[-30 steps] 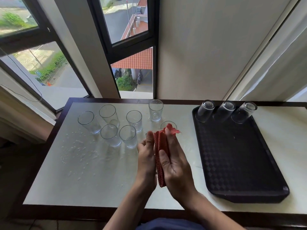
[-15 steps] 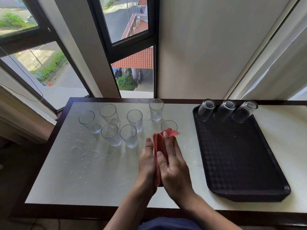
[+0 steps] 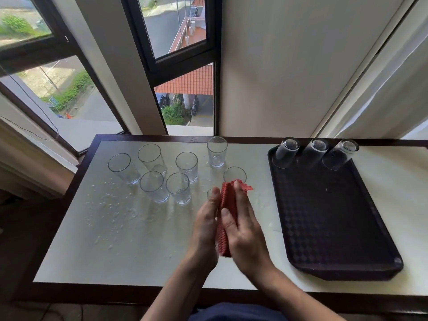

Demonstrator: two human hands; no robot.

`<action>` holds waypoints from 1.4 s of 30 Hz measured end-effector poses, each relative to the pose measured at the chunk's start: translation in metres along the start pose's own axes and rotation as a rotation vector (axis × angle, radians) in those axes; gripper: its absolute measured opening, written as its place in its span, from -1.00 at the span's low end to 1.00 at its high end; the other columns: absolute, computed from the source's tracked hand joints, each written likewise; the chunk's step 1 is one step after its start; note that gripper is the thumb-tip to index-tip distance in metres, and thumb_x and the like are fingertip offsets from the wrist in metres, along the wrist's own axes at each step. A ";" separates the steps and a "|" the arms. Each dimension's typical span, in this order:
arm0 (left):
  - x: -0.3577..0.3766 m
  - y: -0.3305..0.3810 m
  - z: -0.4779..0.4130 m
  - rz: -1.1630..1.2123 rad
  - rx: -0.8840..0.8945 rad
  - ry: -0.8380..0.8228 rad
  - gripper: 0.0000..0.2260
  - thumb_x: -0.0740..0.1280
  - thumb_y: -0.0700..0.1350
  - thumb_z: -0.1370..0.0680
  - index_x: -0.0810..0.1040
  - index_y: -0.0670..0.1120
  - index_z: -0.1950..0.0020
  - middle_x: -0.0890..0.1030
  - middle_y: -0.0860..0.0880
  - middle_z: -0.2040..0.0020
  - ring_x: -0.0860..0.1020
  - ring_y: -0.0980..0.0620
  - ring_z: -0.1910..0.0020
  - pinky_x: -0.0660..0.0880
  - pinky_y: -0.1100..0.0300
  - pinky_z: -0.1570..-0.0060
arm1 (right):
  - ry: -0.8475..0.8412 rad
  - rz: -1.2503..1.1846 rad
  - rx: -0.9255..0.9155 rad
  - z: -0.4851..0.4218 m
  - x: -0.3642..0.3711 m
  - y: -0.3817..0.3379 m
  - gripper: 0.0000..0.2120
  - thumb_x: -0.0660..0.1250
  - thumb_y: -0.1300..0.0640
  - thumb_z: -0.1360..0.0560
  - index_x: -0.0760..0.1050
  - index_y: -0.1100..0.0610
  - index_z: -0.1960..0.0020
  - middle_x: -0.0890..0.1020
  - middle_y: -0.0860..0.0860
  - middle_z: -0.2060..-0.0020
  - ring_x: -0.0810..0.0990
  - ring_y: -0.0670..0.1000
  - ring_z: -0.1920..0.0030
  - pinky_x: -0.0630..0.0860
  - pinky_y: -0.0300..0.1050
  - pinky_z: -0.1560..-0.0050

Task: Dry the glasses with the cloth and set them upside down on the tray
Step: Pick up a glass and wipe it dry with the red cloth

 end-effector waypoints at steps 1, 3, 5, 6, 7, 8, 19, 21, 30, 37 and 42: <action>0.000 0.001 0.001 -0.042 0.017 0.010 -0.59 0.27 0.19 -0.52 0.66 -0.07 -0.13 0.72 -0.15 -0.01 0.72 -0.06 0.07 0.63 0.13 0.13 | 0.014 -0.113 0.039 -0.008 -0.003 0.006 -0.51 0.12 -0.10 -0.62 0.16 -0.18 -0.54 0.44 -0.17 -0.41 0.47 -0.14 -0.37 0.42 -0.32 -0.30; -0.001 0.000 0.001 -0.108 0.023 0.065 -0.66 0.26 0.21 -0.54 0.54 0.00 -0.16 0.67 -0.17 0.12 0.67 -0.07 0.24 0.59 0.08 0.26 | 0.024 -0.354 0.170 -0.024 -0.009 0.014 -0.65 0.11 -0.09 -0.65 0.33 -0.15 -0.43 0.63 -0.07 0.00 0.68 -0.09 0.04 0.61 -0.21 0.06; -0.002 -0.005 0.001 -0.115 -0.010 0.103 -0.72 0.21 0.16 -0.63 0.47 0.00 -0.18 0.67 -0.22 0.07 0.66 -0.11 0.19 0.59 0.03 0.19 | 0.026 -0.338 0.188 -0.030 -0.011 0.016 -0.55 0.10 -0.22 -0.54 0.35 -0.20 -0.41 0.62 -0.06 0.11 0.62 -0.02 0.13 0.58 -0.06 0.13; -0.004 -0.008 0.000 -0.098 -0.037 0.126 -0.70 0.18 0.15 -0.65 0.48 -0.03 -0.21 0.69 -0.21 0.02 0.67 -0.12 0.11 0.58 -0.01 0.08 | 0.027 -0.273 0.182 -0.027 -0.011 0.015 -0.48 0.09 -0.24 -0.51 0.31 -0.22 -0.45 0.62 -0.11 -0.02 0.62 -0.01 0.01 0.57 -0.03 0.00; -0.007 -0.012 -0.002 -0.075 -0.073 0.147 -0.63 0.16 0.15 -0.66 0.51 -0.08 -0.26 0.71 -0.21 -0.03 0.68 -0.12 0.06 0.58 -0.01 0.00 | 0.036 -0.201 0.165 -0.021 -0.009 0.014 -0.43 0.09 -0.24 -0.50 0.26 -0.20 -0.50 0.58 -0.12 -0.22 0.58 -0.02 -0.19 0.53 -0.01 -0.21; -0.008 -0.014 -0.002 -0.038 -0.099 0.144 -0.56 0.14 0.16 -0.66 0.53 -0.13 -0.30 0.72 -0.22 -0.05 0.70 -0.10 0.02 0.60 0.04 -0.03 | 0.040 -0.139 0.140 -0.013 -0.006 0.011 -0.39 0.08 -0.22 -0.50 0.19 -0.16 -0.54 0.46 -0.12 -0.41 0.46 -0.08 -0.37 0.41 -0.05 -0.39; -0.007 -0.004 0.000 -0.067 0.028 0.138 -0.53 0.37 0.23 -0.54 0.55 -0.13 -0.22 0.69 -0.20 -0.13 0.71 -0.12 -0.05 0.62 -0.09 -0.07 | 0.002 -0.390 0.223 -0.026 -0.001 0.020 -0.53 0.23 -0.21 -0.50 0.38 -0.17 -0.40 0.63 0.03 -0.18 0.65 0.05 -0.14 0.53 0.17 -0.26; -0.003 -0.002 0.000 -0.110 0.056 0.112 -0.71 0.23 0.14 -0.62 0.58 -0.06 -0.04 0.70 -0.13 0.06 0.72 -0.03 0.13 0.63 0.02 0.07 | -0.010 -0.454 0.242 -0.033 -0.002 0.017 -0.56 0.21 -0.20 -0.53 0.41 -0.13 -0.37 0.63 0.05 -0.11 0.66 0.09 -0.11 0.55 0.18 -0.23; 0.001 0.001 0.005 -0.104 0.075 0.127 -0.54 0.27 0.22 -0.59 0.60 -0.12 -0.26 0.71 -0.17 -0.13 0.70 -0.01 -0.07 0.61 0.12 -0.03 | 0.099 -0.060 -0.048 -0.005 -0.015 -0.015 -0.43 0.14 -0.15 -0.53 0.18 -0.14 -0.54 0.37 -0.24 -0.41 0.36 -0.36 -0.35 0.28 -0.38 -0.38; 0.012 0.005 0.007 -0.029 0.099 0.056 -0.39 0.46 0.20 -0.49 0.50 -0.20 -0.34 0.66 -0.23 -0.22 0.66 -0.13 -0.19 0.61 -0.01 -0.09 | -0.016 -0.218 0.038 -0.025 -0.019 -0.008 -0.49 0.11 -0.24 -0.52 0.29 -0.18 -0.45 0.60 -0.07 -0.24 0.60 -0.11 -0.20 0.52 -0.03 -0.29; 0.008 0.005 0.005 0.078 0.078 0.017 -0.46 0.24 0.20 -0.56 0.58 -0.21 -0.29 0.66 -0.22 -0.22 0.66 -0.10 -0.18 0.62 0.16 -0.08 | 0.020 -0.079 -0.109 0.002 -0.013 -0.018 -0.38 0.19 -0.12 -0.52 0.12 -0.17 -0.55 0.35 -0.31 -0.39 0.35 -0.40 -0.34 0.27 -0.49 -0.29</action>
Point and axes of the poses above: each hand's wrist, its own z-axis away from the middle knuckle, its own x-axis out of the palm, y = z × x, the point moved 7 cm from there along -z, towards the middle knuckle
